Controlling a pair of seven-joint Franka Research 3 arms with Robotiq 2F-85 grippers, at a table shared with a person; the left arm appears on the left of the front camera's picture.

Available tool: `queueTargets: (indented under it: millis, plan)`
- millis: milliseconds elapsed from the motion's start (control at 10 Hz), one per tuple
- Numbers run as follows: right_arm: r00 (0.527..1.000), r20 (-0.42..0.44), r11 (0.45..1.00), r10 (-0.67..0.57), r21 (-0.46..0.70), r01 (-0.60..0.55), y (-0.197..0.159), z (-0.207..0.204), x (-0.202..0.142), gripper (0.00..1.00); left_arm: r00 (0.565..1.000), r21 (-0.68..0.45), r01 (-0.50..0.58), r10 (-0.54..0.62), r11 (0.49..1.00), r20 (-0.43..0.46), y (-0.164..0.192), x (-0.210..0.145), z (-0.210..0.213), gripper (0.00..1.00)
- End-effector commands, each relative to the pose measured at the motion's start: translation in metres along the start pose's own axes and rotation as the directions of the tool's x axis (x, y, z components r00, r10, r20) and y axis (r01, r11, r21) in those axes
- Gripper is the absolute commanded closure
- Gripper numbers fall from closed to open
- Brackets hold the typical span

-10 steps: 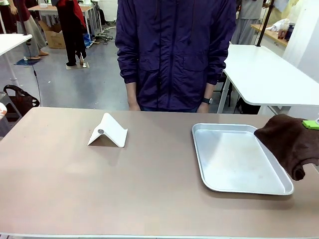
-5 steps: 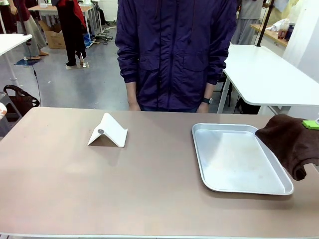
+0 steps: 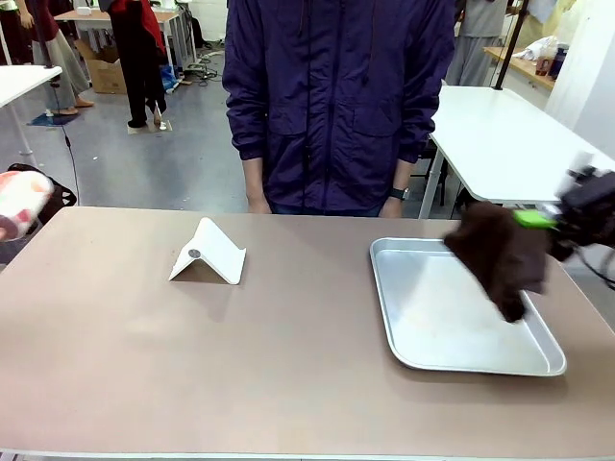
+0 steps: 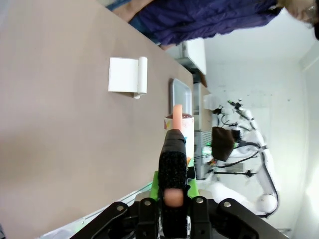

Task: Clean the surface of the table.
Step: Return the Lint Roller and towel to their original positions.

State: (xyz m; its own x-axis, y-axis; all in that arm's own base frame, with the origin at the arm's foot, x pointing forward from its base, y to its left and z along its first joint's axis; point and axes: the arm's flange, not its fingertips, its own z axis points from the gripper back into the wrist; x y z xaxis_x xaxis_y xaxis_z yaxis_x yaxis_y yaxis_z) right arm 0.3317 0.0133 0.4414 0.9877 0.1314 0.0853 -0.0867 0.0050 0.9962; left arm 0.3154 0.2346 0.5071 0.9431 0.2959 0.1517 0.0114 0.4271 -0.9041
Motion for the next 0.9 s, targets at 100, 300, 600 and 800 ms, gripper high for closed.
queueTargets:
  millis: [100, 300, 600, 800]
  plan:
    - [0.997, 0.075, 0.996, -0.01, -0.086, 0.016, 0.032, -0.092, 0.049, 0.92, 0.998, 0.114, 0.047, -0.042, 0.992, -0.044, -0.067, 0.009, -0.087, 0.77]
    - [0.991, 0.134, 0.99, -0.002, -0.142, 0.021, 0.028, -0.149, 0.073, 0.92, 0.997, 0.231, 0.053, -0.04, 0.971, -0.059, -0.106, 0.016, -0.152, 0.77]
    - [0.986, 0.16, 0.978, -0.047, -0.193, 0.078, -0.02, -0.193, 0.123, 0.92, 0.998, 0.314, 0.044, -0.031, 0.948, -0.048, -0.137, 0.053, -0.243, 0.77]
    - [0.979, 0.181, 0.967, -0.089, -0.222, 0.129, -0.066, -0.199, 0.148, 0.92, 0.997, 0.336, 0.074, -0.06, 0.939, -0.052, -0.136, 0.068, -0.286, 0.77]
